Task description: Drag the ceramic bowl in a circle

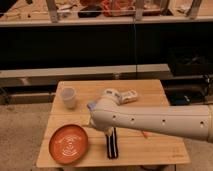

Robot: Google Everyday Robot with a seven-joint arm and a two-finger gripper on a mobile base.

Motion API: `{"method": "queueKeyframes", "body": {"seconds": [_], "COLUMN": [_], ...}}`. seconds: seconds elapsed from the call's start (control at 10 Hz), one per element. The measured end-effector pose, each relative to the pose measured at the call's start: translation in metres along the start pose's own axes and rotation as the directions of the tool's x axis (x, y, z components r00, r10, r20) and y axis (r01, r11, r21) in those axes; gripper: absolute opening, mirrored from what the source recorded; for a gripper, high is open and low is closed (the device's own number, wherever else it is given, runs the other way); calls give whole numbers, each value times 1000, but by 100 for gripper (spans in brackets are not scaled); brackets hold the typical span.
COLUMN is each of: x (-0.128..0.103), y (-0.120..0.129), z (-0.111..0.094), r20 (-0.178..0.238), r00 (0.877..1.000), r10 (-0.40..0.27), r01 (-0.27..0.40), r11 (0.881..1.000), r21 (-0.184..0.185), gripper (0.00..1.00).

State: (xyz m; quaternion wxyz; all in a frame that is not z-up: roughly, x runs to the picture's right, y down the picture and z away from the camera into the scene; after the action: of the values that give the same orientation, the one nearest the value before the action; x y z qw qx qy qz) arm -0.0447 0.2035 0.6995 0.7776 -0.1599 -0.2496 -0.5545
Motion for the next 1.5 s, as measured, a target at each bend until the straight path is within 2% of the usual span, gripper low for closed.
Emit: {"method": "queueKeyframes", "body": {"seconds": [0.6, 1.3, 1.5], "x": [-5, -9, -8], "y": [0, 0, 1], "z": [23, 58, 66], "r20": [54, 111, 123], "r00": [994, 973, 969], "r10": [-95, -203, -216], "r01": [94, 197, 209], "r11": [995, 979, 976], "r21": [19, 58, 67], "gripper": [80, 80, 80]}}
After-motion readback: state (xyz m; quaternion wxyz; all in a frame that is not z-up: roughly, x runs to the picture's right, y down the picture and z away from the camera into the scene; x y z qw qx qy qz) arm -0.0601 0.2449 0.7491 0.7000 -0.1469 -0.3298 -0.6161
